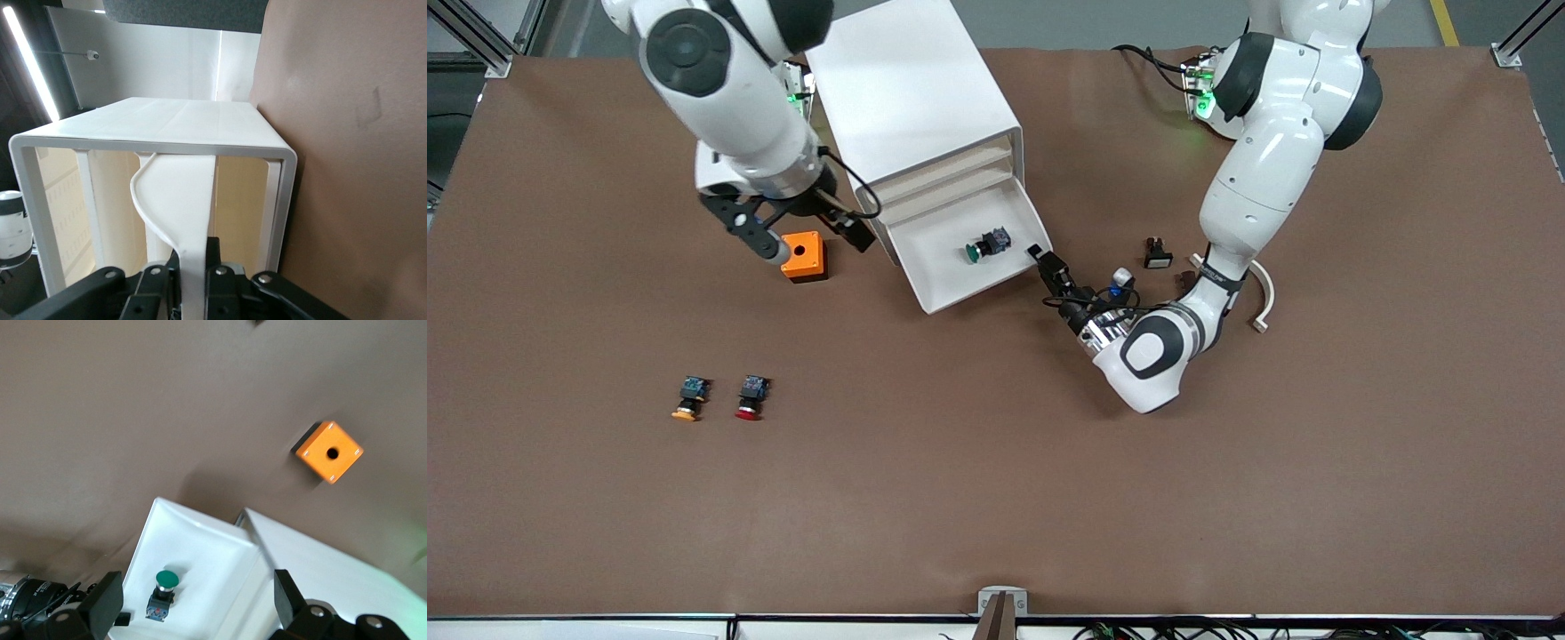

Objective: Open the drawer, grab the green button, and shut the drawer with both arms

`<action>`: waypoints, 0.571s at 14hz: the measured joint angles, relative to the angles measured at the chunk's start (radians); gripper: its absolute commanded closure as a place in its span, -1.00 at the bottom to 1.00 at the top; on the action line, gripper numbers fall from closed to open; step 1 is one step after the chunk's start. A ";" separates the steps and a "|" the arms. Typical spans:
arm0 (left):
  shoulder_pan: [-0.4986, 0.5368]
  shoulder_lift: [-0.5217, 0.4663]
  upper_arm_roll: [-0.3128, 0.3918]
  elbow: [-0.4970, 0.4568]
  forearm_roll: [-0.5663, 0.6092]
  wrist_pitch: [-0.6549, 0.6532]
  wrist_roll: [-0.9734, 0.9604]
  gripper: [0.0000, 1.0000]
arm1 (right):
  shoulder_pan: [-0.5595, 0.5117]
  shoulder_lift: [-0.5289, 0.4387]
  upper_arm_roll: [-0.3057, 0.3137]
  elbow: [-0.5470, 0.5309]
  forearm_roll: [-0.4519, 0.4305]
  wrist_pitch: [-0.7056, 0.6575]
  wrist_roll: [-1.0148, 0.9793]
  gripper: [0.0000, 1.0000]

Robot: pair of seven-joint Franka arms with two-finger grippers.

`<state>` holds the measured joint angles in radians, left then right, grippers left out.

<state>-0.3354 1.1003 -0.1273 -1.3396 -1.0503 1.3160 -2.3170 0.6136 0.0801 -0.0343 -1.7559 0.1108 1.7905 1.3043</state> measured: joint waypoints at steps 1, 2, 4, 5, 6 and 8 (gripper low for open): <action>0.004 0.000 0.000 0.000 0.000 0.000 0.000 0.65 | 0.030 0.013 0.000 -0.010 0.000 0.029 0.053 -1.00; 0.005 0.000 0.000 0.000 0.000 0.003 0.000 0.44 | 0.058 0.029 0.000 -0.017 0.000 0.059 0.101 -1.00; 0.006 0.000 0.000 0.001 0.000 0.012 0.004 -0.40 | 0.104 0.066 0.000 -0.019 0.000 0.111 0.187 -1.00; 0.007 0.000 0.000 0.004 0.000 0.018 0.037 -0.62 | 0.124 0.085 0.000 -0.019 0.000 0.134 0.224 -1.00; 0.011 -0.001 0.000 0.010 0.000 0.024 0.111 -0.77 | 0.143 0.103 -0.001 -0.020 -0.001 0.155 0.260 -1.00; 0.024 -0.004 -0.001 0.040 -0.004 0.027 0.294 -0.93 | 0.181 0.138 -0.001 -0.020 -0.016 0.191 0.334 -1.00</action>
<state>-0.3116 1.0966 -0.1281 -1.2993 -1.0543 1.3432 -2.0235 0.7950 0.2182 -0.0348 -1.7757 0.0947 1.9817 1.6383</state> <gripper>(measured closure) 0.383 0.000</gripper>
